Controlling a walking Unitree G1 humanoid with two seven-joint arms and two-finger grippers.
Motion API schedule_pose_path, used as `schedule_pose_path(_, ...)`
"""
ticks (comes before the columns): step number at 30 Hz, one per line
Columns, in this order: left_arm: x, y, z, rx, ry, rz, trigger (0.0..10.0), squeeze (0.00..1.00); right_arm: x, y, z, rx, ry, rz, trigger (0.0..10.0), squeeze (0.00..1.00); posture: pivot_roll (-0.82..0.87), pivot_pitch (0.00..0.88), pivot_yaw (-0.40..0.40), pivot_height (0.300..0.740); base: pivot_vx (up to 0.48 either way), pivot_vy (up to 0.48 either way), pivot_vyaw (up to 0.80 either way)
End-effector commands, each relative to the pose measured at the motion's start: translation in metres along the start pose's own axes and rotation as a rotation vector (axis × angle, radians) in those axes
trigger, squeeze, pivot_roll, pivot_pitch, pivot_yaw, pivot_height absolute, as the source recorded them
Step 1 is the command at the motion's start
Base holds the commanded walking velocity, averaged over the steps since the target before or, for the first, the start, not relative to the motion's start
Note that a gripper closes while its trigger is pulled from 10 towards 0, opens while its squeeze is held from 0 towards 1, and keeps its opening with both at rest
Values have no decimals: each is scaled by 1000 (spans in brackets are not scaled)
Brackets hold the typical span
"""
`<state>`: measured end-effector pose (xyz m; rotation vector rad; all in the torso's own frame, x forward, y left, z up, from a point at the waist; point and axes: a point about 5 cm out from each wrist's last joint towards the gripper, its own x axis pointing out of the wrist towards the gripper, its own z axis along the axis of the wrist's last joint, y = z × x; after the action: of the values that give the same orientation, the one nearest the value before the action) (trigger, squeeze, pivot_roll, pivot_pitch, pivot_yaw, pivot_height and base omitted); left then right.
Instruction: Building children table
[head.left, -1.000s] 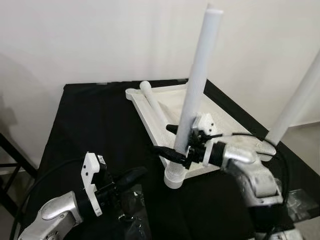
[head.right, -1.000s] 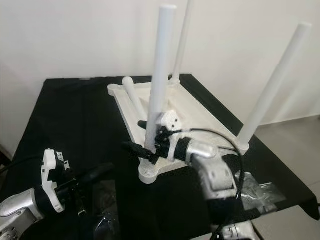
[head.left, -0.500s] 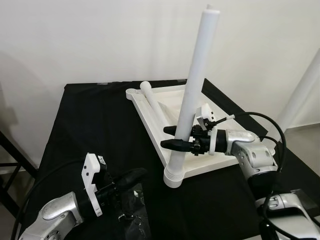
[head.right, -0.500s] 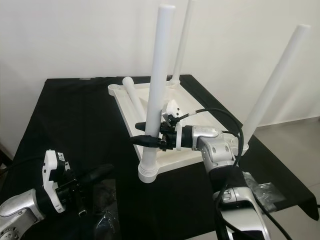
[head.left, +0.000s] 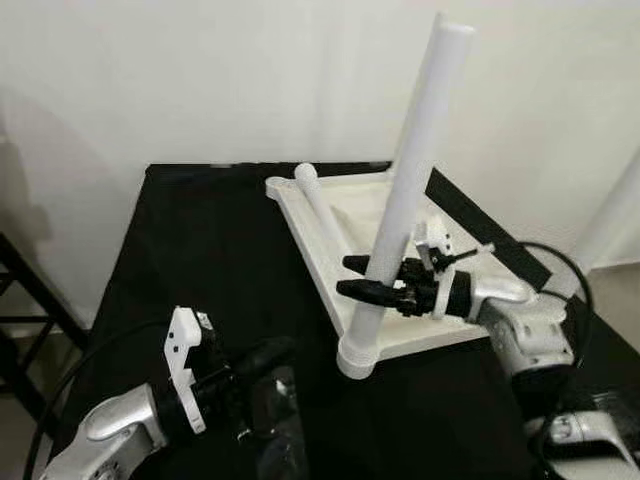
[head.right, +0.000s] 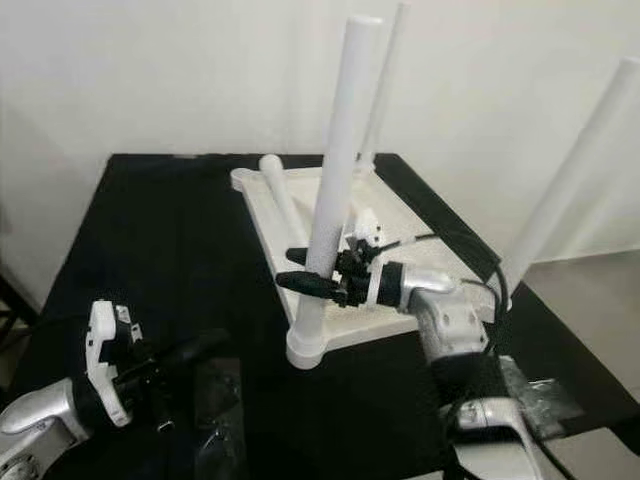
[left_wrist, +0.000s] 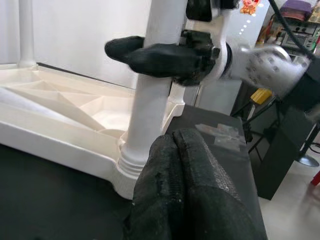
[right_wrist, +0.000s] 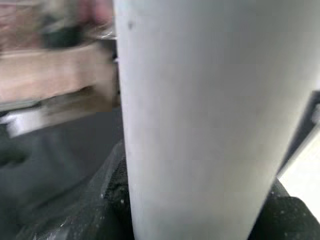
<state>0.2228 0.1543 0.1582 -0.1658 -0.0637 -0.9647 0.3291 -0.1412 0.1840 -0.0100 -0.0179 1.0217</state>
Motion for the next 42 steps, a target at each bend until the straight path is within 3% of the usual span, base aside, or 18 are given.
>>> schedule_pose_path(1, -3, -1, 1, 3, 5, -12, 10000, 0, 8, 39, -59, 90, 210, -479, 0, 0, 70, 0, -97, 740, 0, 0, 0)
schedule_pose_path(2, -5, -1, 2, 2, 7, -12, 10000, 0, 12, 59, -62, 52, 227, -497, 0, 0, 70, 0, -90, 740, 0, 0, 0)
schedule_pose_path(4, -5, -1, 2, 2, 7, -12, 10000, 0, 12, 59, -62, 52, 227, -497, 0, 0, 70, 0, -90, 740, 0, 0, 0)
schedule_pose_path(7, -4, -1, 2, -9, 5, -23, 10000, 0, 8, 54, -72, 195, 230, -510, 0, 0, 75, 0, -103, 740, 0, 0, 0)
schedule_pose_path(11, -5, -1, 2, -5, 2, -17, 10000, 0, 9, 56, -73, 168, 265, -496, 0, 0, 74, 0, -104, 740, 0, 0, 0)
schedule_pose_path(12, -6, -1, 3, 0, -2, -8, 10000, 0, 10, 57, -73, 139, 280, -506, 2706, 0, 77, 0, -102, 740, 0, 0, 0)
schedule_pose_path(15, -6, 0, 3, 3, -8, -1, 10000, 0, 9, 59, -72, 118, 291, -526, 4392, 0, 77, 0, -102, 740, 0, 0, 0)
schedule_pose_path(16, -6, 0, 3, 4, -8, 0, 10000, 0, 9, 62, -70, 140, 291, -558, 10000, 0, 77, 0, -102, 740, 0, 0, 0)
schedule_pose_path(17, -6, 0, 3, 2, -6, -6, 10000, 0, 8, 63, -66, 155, 280, -569, 10000, 1000, 76, 0, -100, 740, 0, 0, 0)
schedule_pose_path(21, -4, 0, 3, -1, -5, -14, 10000, 0, 12, 58, -49, 172, 196, -499, 10000, 1000, 74, 0, -98, 740, 0, 0, 0)
schedule_pose_path(23, -2, 1, 3, -3, -7, -16, 10000, 0, 17, 52, -27, 128, 85, -332, 10000, 1000, 72, 0, -93, 740, 0, 0, 0)
schedule_pose_path(24, -2, 1, 3, -3, -9, -16, 10000, 0, 18, 50, -17, 77, 55, -231, 10000, 765, 72, 0, -91, 740, 0, 0, 0)
schedule_pose_path(25, -2, 1, 3, -3, -9, -16, 10000, 0, 18, 50, -17, 77, 55, -231, 10000, 765, 72, 0, -91, 740, 0, 0, 0)
schedule_pose_path(26, -1, 1, 3, -3, -10, -16, 10000, 0, 16, 48, -11, 19, 52, -122, 10000, 0, 74, 0, -93, 740, 0, 0, 0)
schedule_pose_path(32, 1, 1, 2, -3, -13, -17, 10000, 0, 8, 23, -3, -115, 135, 75, 10000, 0, 86, 0, -101, 740, 0, 0, 0)
schedule_pose_path(40, 2, 1, 1, -1, -9, -16, 10000, 0, 10, -16, 7, -150, 137, -23, 10000, 0, 98, 0, -101, 740, 0, 0, 0)
schedule_pose_path(41, 2, 1, 1, -1, -8, -16, 10000, 0, 11, -22, 8, -148, 133, -36, 3922, 0, 102, 0, -102, 740, 0, 0, 0)
schedule_pose_path(42, 2, 1, 1, -1, -8, -16, 10000, 0, 11, -22, 8, -148, 133, -36, 3922, 0, 102, 0, -102, 740, 0, 0, 0)
